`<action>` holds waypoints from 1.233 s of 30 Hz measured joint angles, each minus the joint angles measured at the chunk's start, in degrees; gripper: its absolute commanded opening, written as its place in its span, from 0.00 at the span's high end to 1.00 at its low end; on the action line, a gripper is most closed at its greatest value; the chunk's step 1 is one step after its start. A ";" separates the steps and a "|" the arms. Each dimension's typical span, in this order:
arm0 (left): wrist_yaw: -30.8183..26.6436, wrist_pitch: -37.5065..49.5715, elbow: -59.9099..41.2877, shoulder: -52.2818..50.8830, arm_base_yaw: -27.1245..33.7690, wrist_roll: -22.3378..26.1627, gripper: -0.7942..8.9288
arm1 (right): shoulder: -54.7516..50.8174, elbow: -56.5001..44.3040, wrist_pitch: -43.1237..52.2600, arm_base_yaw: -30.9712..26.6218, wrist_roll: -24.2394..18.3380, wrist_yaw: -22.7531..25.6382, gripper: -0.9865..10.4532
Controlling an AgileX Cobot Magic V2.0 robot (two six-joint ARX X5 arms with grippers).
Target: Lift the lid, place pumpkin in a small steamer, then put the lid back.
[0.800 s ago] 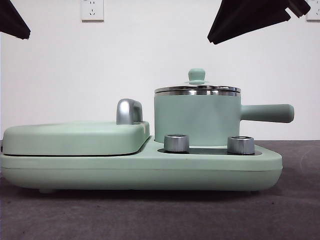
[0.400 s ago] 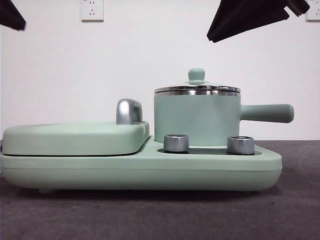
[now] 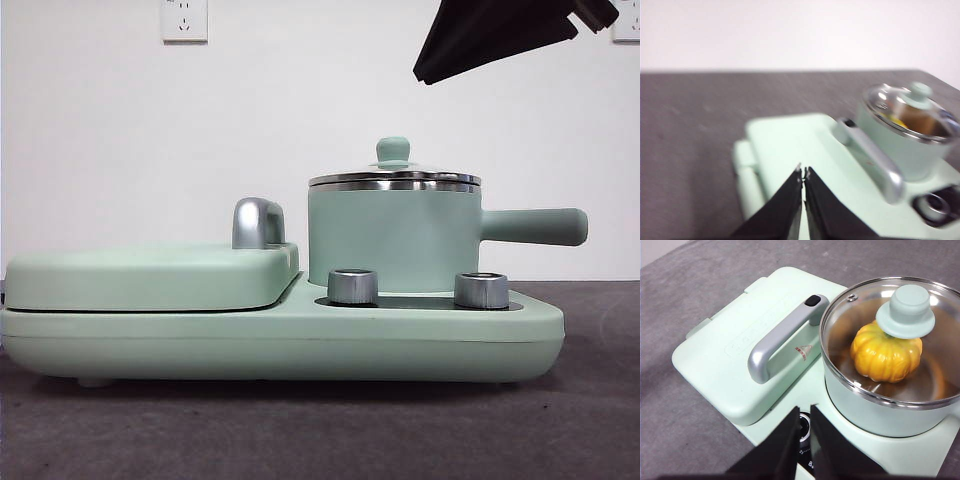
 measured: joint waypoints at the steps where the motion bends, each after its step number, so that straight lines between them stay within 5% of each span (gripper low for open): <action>1: -0.57 1.44 -1.70 -1.44 0.68 0.48 0.91 | 0.00 0.00 0.00 0.00 0.00 0.00 0.89; 17: -6.86 7.76 -21.86 -18.49 5.84 2.49 0.91 | 0.00 0.00 0.13 0.00 0.02 0.00 0.89; 37: -8.74 10.05 -22.75 -20.70 5.84 5.66 0.91 | -0.02 0.00 0.20 0.00 0.00 -0.02 0.89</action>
